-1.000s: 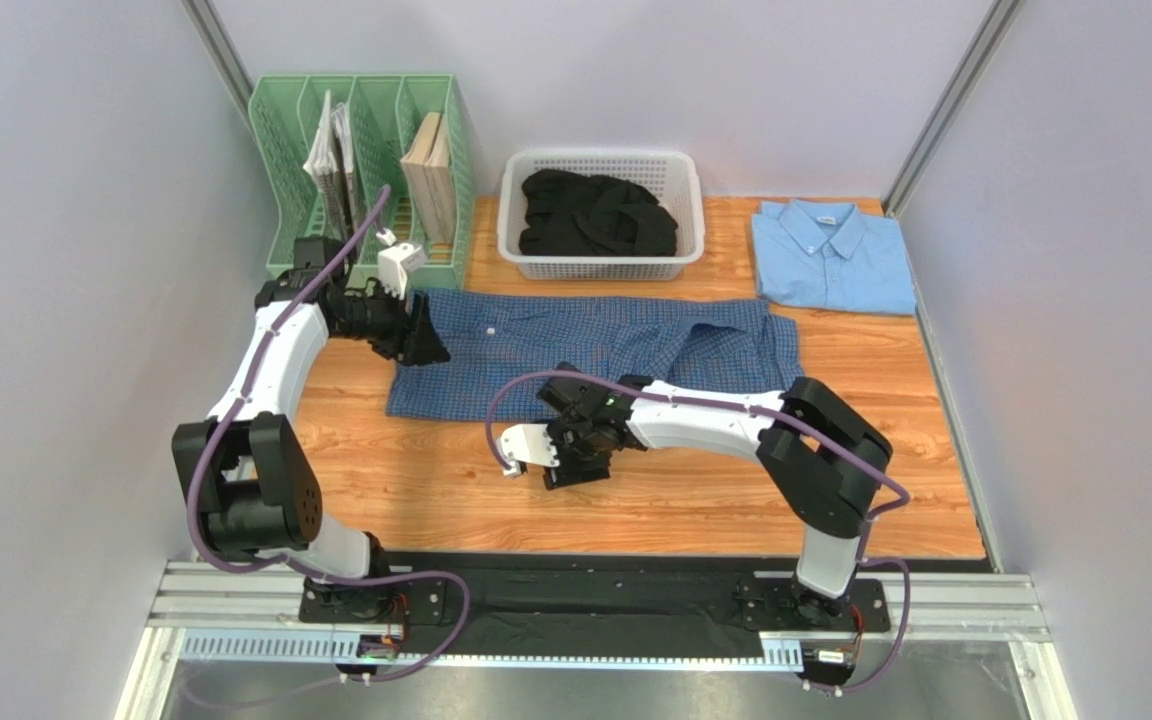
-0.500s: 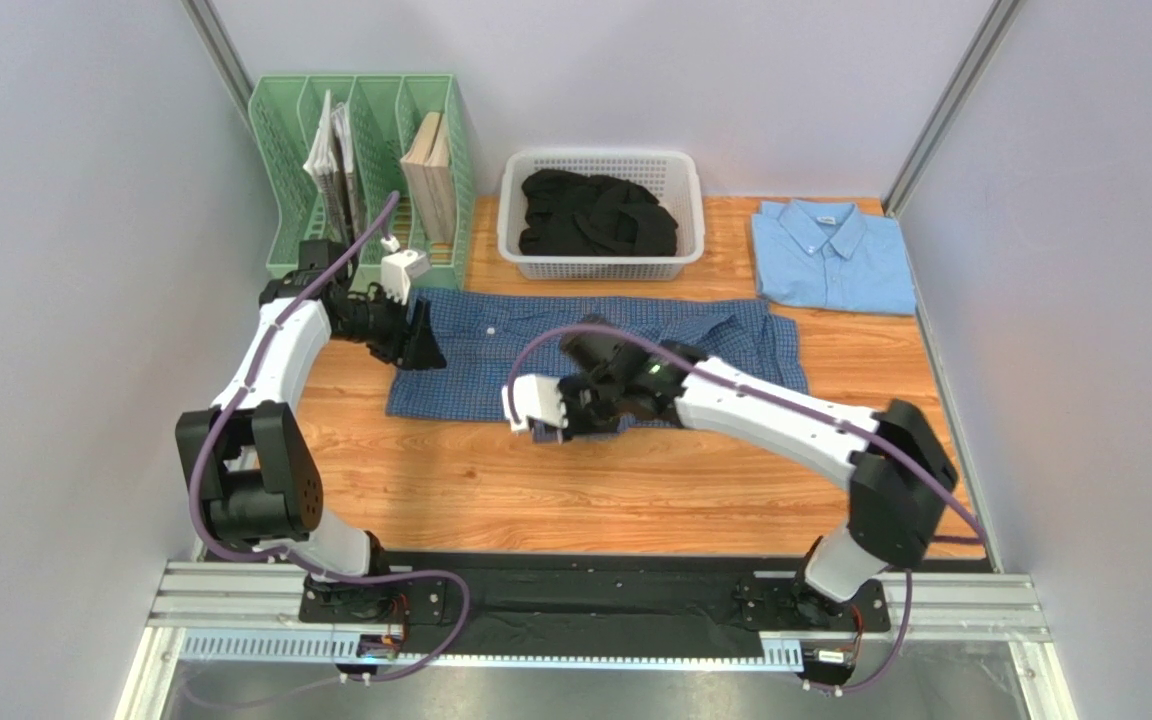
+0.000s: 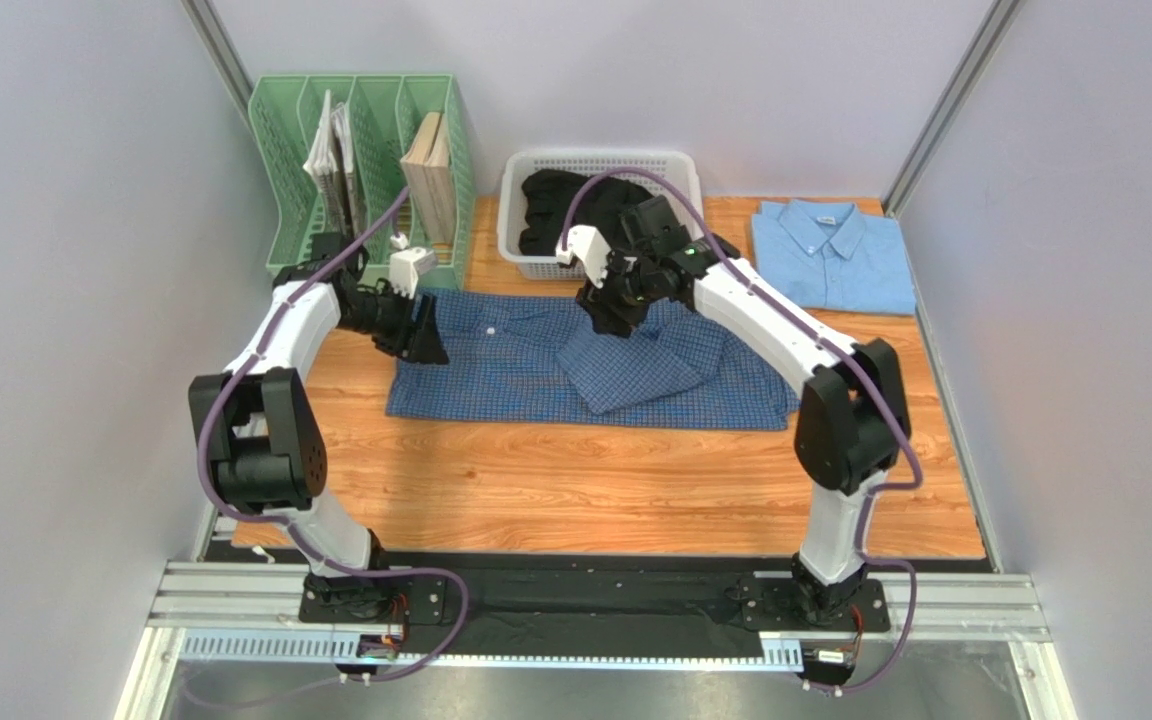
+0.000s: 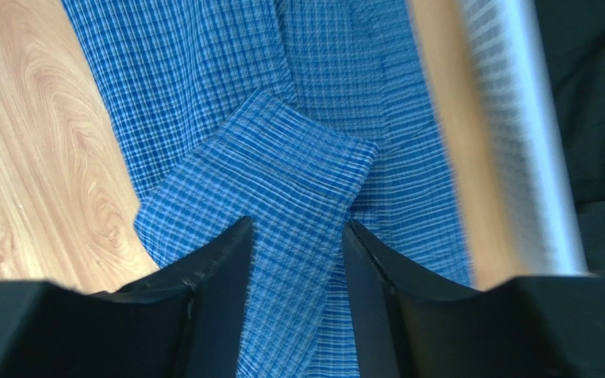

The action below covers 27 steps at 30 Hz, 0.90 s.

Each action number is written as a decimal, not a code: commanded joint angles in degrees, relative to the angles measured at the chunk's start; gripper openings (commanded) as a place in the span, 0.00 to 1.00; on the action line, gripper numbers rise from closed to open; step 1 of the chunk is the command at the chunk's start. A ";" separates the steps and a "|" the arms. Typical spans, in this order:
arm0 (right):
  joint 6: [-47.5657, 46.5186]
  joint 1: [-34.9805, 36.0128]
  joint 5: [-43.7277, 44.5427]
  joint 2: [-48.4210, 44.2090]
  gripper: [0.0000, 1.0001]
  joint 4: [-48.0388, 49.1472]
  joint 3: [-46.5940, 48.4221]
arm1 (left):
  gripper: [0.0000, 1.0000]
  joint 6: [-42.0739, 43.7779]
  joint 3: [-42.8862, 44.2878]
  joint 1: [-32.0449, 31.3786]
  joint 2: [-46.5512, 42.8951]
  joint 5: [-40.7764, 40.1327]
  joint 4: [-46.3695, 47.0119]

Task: Fold and stack the long sleeve shirts
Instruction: Fold the shirt

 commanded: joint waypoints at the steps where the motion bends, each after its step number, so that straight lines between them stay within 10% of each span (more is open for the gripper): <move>1: 6.46 -4.07 -1.50 0.91 0.54 -6.61 2.89 | 0.62 0.53 3.68 -2.97 3.25 -6.48 -1.22; 14: -4.07 -22.44 15.44 -4.47 0.41 -1.55 -26.63 | 0.56 4.41 10.19 -5.34 19.51 -20.13 -7.65; 27: -9.60 -23.59 19.76 -13.67 0.43 -1.34 -43.86 | 0.52 9.24 -7.27 -5.34 9.51 -26.64 -7.56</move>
